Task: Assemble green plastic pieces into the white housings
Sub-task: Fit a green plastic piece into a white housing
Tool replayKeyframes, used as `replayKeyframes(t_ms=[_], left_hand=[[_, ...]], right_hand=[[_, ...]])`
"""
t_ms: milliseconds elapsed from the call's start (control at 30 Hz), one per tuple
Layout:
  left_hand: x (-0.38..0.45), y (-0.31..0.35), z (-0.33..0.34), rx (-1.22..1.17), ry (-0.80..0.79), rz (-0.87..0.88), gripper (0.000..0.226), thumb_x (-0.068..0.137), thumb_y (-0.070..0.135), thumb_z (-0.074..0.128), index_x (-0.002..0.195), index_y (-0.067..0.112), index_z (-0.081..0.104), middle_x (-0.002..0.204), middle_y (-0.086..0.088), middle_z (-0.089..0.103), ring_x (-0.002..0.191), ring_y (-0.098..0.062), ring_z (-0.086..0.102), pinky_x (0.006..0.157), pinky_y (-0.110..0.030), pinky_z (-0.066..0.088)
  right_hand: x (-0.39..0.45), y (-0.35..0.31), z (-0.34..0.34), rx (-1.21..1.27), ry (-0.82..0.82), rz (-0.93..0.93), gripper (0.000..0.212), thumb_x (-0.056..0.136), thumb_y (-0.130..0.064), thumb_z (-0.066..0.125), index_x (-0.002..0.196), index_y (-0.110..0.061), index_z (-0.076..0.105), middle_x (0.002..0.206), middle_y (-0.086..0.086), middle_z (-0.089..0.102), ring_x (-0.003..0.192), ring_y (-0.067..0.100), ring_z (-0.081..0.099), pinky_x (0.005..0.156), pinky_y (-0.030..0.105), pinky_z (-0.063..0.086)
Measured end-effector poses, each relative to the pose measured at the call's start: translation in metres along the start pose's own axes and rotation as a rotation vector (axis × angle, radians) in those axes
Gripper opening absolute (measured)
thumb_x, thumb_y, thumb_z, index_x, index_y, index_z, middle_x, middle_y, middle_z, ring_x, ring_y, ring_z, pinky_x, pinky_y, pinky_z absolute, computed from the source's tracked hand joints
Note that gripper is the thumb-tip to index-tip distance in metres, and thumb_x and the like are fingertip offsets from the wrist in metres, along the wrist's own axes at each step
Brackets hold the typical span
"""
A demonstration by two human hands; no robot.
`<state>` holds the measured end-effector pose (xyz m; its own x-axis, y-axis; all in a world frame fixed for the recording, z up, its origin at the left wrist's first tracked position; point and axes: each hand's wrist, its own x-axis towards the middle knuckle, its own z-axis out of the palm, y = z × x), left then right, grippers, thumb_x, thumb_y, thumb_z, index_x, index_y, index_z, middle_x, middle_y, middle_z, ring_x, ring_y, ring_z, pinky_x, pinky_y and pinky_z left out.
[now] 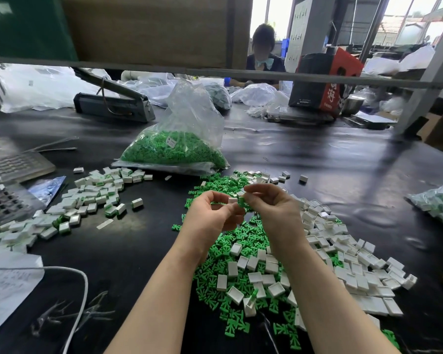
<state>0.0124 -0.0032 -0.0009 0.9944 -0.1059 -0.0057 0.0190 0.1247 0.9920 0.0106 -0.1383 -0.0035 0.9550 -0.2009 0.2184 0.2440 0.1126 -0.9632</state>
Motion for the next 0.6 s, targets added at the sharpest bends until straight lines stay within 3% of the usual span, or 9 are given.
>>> replayKeyframes(t_ms=[100, 267, 467, 600], left_hand=[[-0.001, 0.000, 0.000, 0.023, 0.019, 0.036, 0.014, 0.089, 0.007, 0.068, 0.095, 0.008, 0.055, 0.078, -0.010, 0.075, 0.071, -0.018, 0.072, 0.056, -0.023, 0.052], [0.000, 0.000, -0.004, 0.115, 0.078, 0.097, 0.012, 0.088, 0.011, 0.070, 0.094, 0.010, 0.060, 0.072, -0.003, 0.074, 0.070, -0.018, 0.072, 0.067, -0.042, 0.056], [0.000, 0.002, -0.007, 0.086, 0.108, 0.117, 0.012, 0.085, 0.012, 0.073, 0.093, 0.009, 0.064, 0.075, -0.007, 0.074, 0.067, -0.015, 0.072, 0.059, -0.023, 0.057], [0.000, 0.002, -0.008, 0.097, 0.121, 0.122, 0.012, 0.086, 0.013, 0.073, 0.093, 0.008, 0.064, 0.077, -0.008, 0.074, 0.067, -0.016, 0.072, 0.061, -0.025, 0.058]], right_hand=[[-0.002, 0.000, 0.004, 0.064, -0.011, 0.003, 0.014, 0.084, 0.003, 0.069, 0.088, -0.011, 0.071, 0.083, 0.005, 0.073, 0.075, 0.013, 0.070, 0.064, 0.017, 0.052], [-0.002, -0.005, 0.001, -0.030, -0.101, -0.054, 0.015, 0.085, 0.001, 0.070, 0.091, -0.011, 0.075, 0.085, -0.001, 0.076, 0.080, 0.009, 0.072, 0.069, 0.015, 0.053], [-0.002, -0.010, -0.005, -0.241, -0.166, -0.140, 0.011, 0.082, -0.007, 0.075, 0.089, -0.016, 0.076, 0.083, -0.004, 0.077, 0.077, 0.011, 0.073, 0.069, 0.018, 0.055], [-0.003, -0.012, -0.003, -0.285, -0.210, -0.161, 0.009, 0.079, -0.013, 0.079, 0.088, -0.013, 0.077, 0.081, -0.001, 0.076, 0.075, 0.013, 0.073, 0.067, 0.021, 0.056]])
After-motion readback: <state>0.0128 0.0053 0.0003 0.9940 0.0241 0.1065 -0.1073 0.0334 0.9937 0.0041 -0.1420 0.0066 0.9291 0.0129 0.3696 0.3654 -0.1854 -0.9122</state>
